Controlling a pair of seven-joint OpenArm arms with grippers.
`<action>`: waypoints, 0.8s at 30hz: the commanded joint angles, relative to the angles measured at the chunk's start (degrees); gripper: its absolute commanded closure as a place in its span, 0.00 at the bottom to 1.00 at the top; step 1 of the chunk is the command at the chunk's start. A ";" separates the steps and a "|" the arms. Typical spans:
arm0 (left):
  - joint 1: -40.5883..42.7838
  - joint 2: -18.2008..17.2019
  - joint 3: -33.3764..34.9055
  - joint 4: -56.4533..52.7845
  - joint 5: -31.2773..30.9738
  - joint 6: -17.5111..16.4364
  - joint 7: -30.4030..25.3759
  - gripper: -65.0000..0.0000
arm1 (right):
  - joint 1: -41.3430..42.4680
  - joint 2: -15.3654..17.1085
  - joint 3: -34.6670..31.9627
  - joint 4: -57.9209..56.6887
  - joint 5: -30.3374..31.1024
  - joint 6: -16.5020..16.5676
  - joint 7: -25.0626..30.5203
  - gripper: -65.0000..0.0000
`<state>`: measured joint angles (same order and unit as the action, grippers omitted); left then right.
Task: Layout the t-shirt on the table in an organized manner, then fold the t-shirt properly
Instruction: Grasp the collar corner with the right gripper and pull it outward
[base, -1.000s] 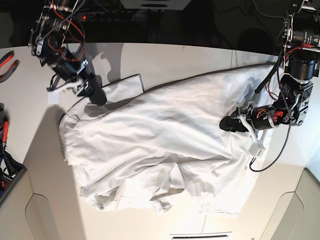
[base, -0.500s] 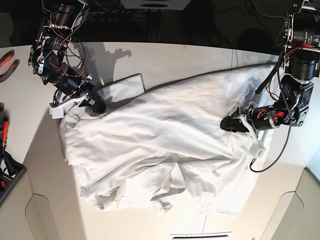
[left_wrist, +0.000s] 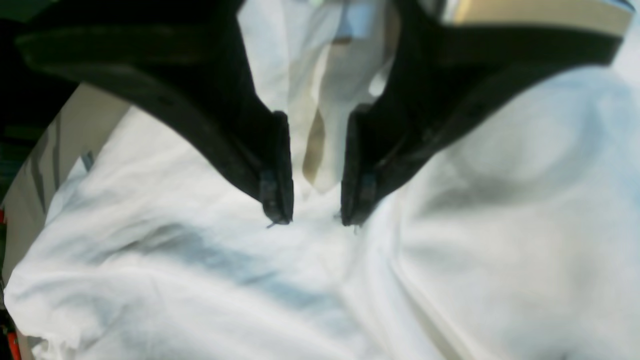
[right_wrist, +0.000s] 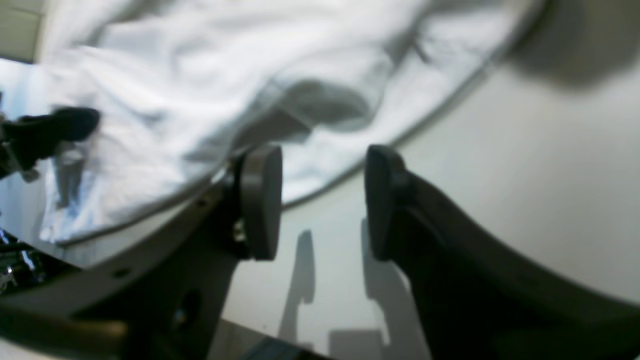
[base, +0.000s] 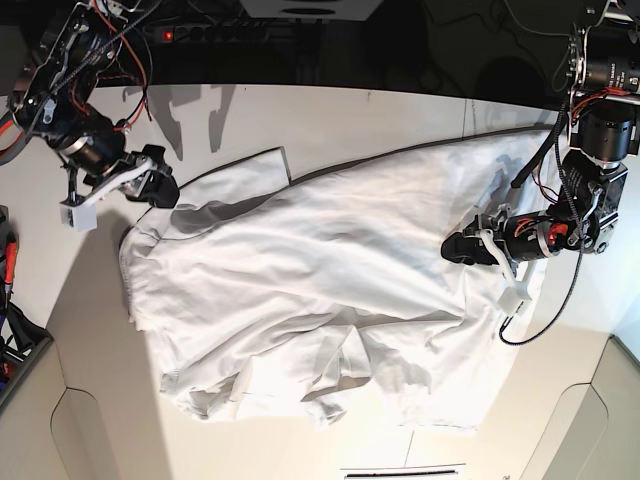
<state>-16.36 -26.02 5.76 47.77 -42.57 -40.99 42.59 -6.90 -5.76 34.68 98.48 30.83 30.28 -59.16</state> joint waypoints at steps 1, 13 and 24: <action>-0.76 -0.83 -0.11 0.44 1.49 0.99 0.94 0.68 | -0.37 -0.17 -0.28 0.04 1.25 -0.42 1.62 0.58; -0.76 -0.83 -0.11 0.44 1.46 0.99 0.94 0.68 | -0.61 -2.75 -2.19 -16.46 3.87 -3.91 8.50 0.58; -0.76 -0.85 -0.11 0.44 1.46 0.99 0.94 0.68 | 3.17 -2.69 -3.89 -21.44 2.78 -4.59 8.68 0.95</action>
<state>-16.36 -25.98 5.76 47.79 -42.61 -40.97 42.57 -3.95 -8.58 30.72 76.93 33.61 26.33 -50.54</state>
